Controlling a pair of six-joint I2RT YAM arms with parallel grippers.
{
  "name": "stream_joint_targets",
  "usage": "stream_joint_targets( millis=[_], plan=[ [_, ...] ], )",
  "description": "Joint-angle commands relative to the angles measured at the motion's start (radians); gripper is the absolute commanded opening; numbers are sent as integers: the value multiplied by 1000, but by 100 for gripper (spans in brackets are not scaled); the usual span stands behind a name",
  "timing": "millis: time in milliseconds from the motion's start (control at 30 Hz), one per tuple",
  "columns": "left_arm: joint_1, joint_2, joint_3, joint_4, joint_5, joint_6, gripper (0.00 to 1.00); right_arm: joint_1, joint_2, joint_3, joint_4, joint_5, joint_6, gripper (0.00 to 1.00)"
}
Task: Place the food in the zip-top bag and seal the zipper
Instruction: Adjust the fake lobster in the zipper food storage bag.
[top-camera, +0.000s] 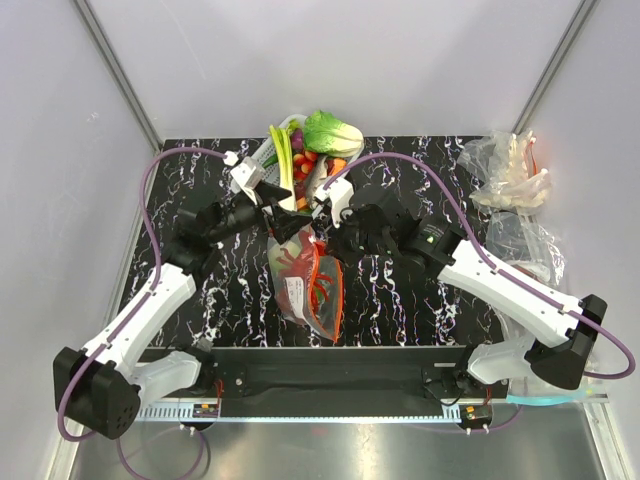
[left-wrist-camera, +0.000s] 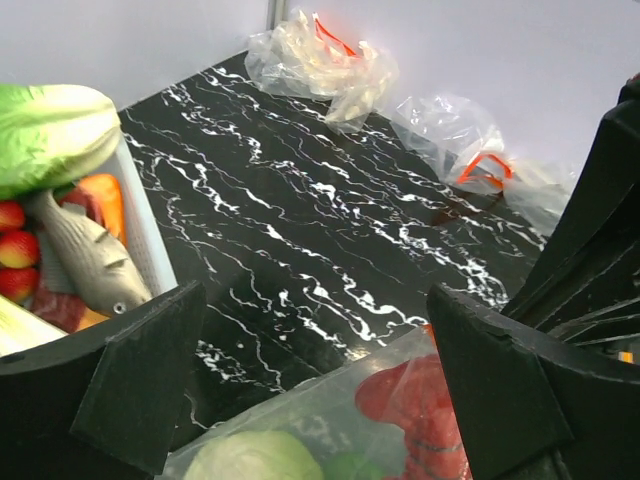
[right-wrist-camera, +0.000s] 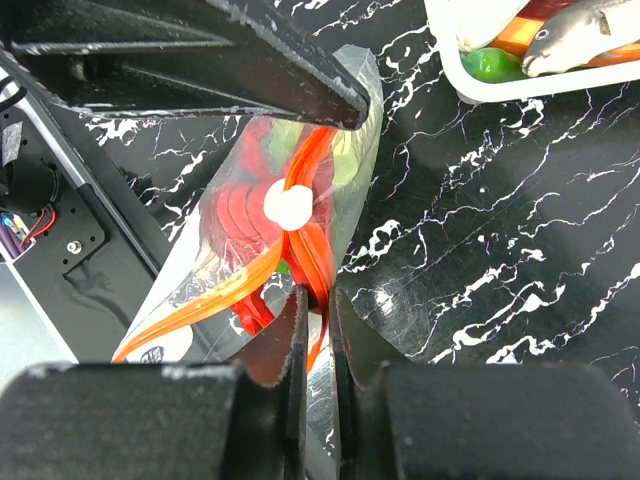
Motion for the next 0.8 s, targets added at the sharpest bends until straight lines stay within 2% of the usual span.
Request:
stream_joint_targets(
  millis=[0,133,233,333,367,433,467,533,567,633,733,767],
  plan=[
    [-6,-20,14,3,21,-104,99,6,-27,30,9,-15,-25,0],
    [-6,-28,1,43,41,-171,99,6,-28,26,10,-15,-25,0],
    [-2,-42,-10,71,52,-134,99,4,-28,28,4,-18,-25,0],
    [38,-33,-12,82,178,-77,99,4,-34,31,-5,-23,-26,0],
    [76,-26,-16,130,268,-76,99,7,-36,31,-8,-24,-28,0],
    [125,16,-39,216,353,-129,99,4,-34,37,-14,-29,-31,0],
    [173,38,-48,349,465,-161,99,6,-36,40,-20,-30,-33,0],
    [210,107,-93,539,550,-302,99,4,-34,48,-26,-38,-31,0],
    [233,133,-101,713,621,-350,99,6,-34,51,-31,-39,-33,0],
    [237,220,-98,854,692,-482,99,6,-36,57,-39,-55,-60,0],
    [233,348,-76,1222,762,-765,99,6,-38,59,-46,-75,-74,0],
    [228,425,-53,1489,785,-959,99,4,-39,60,-52,-78,-76,0]
  ],
)
